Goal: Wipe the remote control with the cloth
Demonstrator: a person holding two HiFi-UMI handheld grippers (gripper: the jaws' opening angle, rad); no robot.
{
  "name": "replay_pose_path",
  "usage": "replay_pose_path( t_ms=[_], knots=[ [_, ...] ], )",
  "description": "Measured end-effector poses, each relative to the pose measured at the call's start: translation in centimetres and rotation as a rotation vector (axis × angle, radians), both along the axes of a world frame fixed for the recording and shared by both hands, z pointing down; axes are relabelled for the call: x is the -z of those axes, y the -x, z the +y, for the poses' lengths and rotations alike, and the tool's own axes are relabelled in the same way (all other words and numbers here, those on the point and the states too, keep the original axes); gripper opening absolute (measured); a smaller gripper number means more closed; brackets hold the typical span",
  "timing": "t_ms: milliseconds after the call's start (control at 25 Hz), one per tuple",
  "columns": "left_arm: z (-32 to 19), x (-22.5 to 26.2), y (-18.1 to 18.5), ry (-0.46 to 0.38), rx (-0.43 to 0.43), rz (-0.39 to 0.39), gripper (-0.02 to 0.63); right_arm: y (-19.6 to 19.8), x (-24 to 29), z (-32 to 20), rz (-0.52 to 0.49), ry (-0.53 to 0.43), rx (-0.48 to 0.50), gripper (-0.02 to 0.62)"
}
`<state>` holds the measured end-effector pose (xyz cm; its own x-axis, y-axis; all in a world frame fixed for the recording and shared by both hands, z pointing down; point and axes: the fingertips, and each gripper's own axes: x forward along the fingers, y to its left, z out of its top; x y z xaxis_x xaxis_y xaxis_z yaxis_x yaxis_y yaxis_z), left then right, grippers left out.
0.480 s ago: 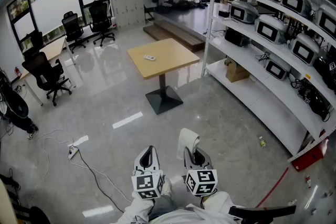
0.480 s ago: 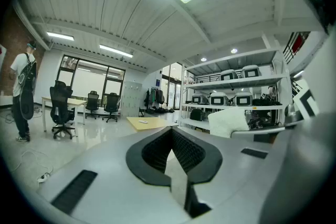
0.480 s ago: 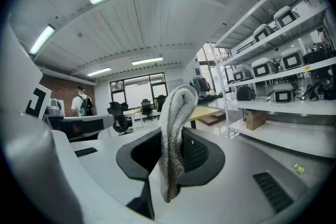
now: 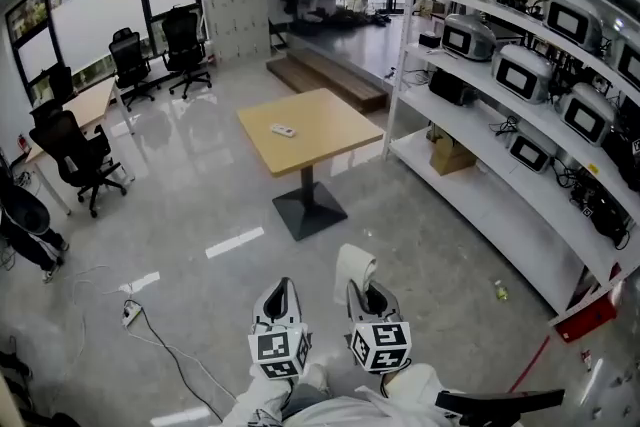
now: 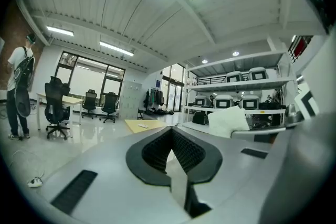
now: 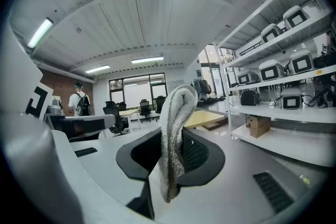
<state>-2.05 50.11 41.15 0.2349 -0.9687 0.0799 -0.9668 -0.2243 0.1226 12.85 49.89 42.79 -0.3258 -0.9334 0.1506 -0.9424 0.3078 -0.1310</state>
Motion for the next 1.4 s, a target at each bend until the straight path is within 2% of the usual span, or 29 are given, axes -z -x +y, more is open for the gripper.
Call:
replay_pose_path(
  t_ms=[560, 1080, 1400],
  knots=[
    [-11.9, -1.5, 3.5, 0.034, -0.038, 0.006, 0.002, 3.9, -1.2, -11.8, 0.006, 0.034, -0.021, 0.089],
    [-18.1, -3.7, 4.1, 0.086, -0.059, 0.018, 0.002, 3.1, -2.3, -18.9, 0.004, 0.063, -0.077, 0.089],
    [-22.7, -5.0, 4.3, 0.111, -0.024, 0.010, 0.002, 3.3, -2.9, -24.7, -0.011, 0.062, -0.044, 0.089]
  ],
)
